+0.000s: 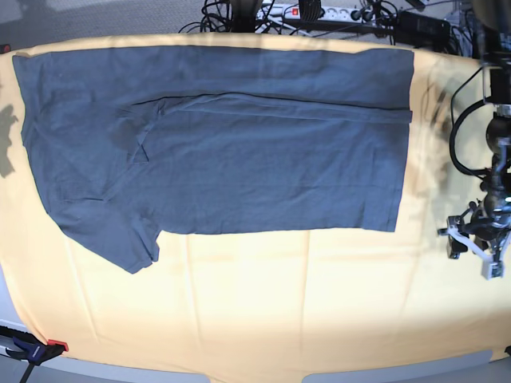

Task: Fold the T-shirt properly
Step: 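Move both grippers to the opposite long edge of the shirt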

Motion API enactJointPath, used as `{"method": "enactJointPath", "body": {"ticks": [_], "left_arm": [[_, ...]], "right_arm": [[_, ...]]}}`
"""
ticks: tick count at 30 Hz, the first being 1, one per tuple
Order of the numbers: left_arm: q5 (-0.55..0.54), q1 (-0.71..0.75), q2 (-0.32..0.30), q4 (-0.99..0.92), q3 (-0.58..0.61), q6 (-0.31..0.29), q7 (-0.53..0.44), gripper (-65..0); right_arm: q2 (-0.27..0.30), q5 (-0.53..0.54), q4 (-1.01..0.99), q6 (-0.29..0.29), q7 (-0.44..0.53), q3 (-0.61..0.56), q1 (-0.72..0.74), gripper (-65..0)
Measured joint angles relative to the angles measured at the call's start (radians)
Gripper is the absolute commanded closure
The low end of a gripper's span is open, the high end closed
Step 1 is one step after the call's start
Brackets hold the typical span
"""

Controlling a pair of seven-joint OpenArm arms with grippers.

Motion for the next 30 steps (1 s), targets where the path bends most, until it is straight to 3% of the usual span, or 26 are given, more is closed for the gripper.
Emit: {"method": "enactJointPath", "body": {"ticks": [1, 3, 5, 8, 10, 16, 19, 26, 28, 30], "left_arm": [[-0.073, 0.0, 0.029, -0.045, -0.071, -0.08, 0.013, -34.0], [-0.175, 0.001, 0.064, -0.136, -0.167, -0.182, 0.026, -34.0], [-0.251, 0.002, 0.066, -0.23, -0.188, -0.224, 0.027, -34.0], [-0.293, 0.005, 0.078, -0.348, -0.18, -0.328, 0.027, -34.0], [-0.31, 0.005, 0.095, -0.387, -0.148, -0.367, -0.003, -34.0], [-0.329, -0.011, 0.13, -0.401, -0.023, -0.368, -0.045, -34.0], [-0.354, -0.017, 0.156, -0.396, 0.031, -0.373, -0.018, -34.0], [-0.493, -0.019, 0.2, -0.396, 0.117, -0.52, 0.08, -34.0], [-0.505, -0.019, 0.2, -0.396, 0.116, -0.525, 0.088, -33.9], [-0.513, -0.019, 0.198, -0.396, 0.113, -0.491, 0.089, -28.2]], "right_arm": [[-0.008, -0.003, 0.0, -0.004, 0.002, 0.0, -0.001, -26.3], [-0.016, -0.005, 0.0, -0.007, 0.0, 0.0, 0.0, -26.3], [-0.016, -0.003, 0.0, -0.006, 0.005, -0.001, 0.002, -26.3], [-0.016, -0.008, 0.0, -0.006, 0.004, -0.001, 0.002, -26.3], [-0.016, -0.004, 0.0, -0.006, 0.012, -0.001, 0.002, -26.3], [-0.016, -0.007, 0.0, -0.006, 0.012, -0.001, 0.002, -26.3], [-0.016, -0.005, 0.0, -0.006, 0.011, -0.001, 0.002, -26.3], [-0.017, -0.005, 0.0, -0.022, 0.012, -0.001, 0.002, -26.3], [-0.027, -0.008, 0.0, -0.03, 0.012, 0.0, 0.002, -26.3], [-0.05, -0.008, 0.0, -0.039, 0.024, 0.0, 0.003, -26.4]]}}
